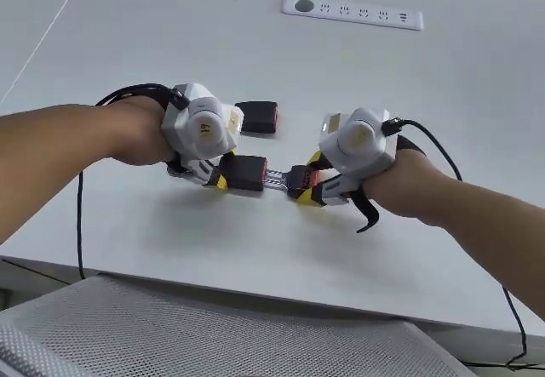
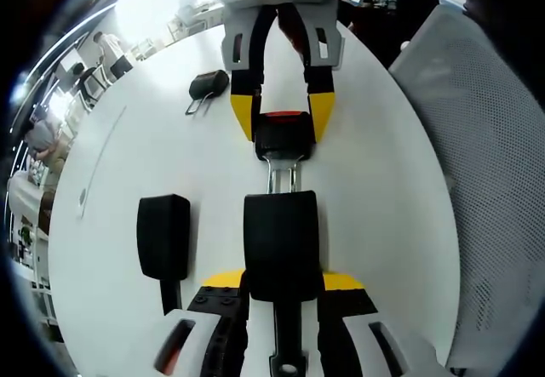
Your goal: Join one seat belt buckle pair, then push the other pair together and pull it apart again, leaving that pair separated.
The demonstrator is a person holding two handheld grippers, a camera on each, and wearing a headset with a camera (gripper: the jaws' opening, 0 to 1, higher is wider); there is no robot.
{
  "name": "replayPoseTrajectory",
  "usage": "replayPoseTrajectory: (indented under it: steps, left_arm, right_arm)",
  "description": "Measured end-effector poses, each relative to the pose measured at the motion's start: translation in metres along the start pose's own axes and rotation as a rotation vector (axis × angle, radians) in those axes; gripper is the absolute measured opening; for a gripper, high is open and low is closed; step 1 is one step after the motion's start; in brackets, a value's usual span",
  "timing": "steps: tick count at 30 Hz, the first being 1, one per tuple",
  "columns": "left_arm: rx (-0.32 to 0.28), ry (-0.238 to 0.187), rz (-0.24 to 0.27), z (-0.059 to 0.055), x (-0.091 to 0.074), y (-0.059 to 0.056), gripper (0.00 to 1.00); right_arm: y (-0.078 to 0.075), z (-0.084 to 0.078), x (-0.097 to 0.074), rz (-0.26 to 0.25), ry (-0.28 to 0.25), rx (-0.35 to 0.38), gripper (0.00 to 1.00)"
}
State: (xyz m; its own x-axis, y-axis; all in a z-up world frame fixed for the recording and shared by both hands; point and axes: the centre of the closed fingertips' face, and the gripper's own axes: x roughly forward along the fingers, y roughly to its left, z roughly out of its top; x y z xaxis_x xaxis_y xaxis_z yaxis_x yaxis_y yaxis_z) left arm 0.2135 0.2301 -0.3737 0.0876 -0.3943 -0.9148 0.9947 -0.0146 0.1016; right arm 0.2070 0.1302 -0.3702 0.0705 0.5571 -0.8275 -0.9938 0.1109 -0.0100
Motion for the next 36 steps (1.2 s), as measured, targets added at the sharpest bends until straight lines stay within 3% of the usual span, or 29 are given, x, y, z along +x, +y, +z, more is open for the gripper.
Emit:
replayPoseTrajectory:
  steps: [17,36]
  left_arm:
    - [0.0,0.002,-0.002,-0.001,-0.001,-0.002,0.31]
    - [-0.028,-0.011,-0.01,0.0,-0.002,-0.002,0.31]
  right_arm:
    - [0.002,0.012,0.008,0.0,-0.032,-0.023,0.34]
    - [0.002,0.019,0.014,-0.007,0.004,-0.033,0.33]
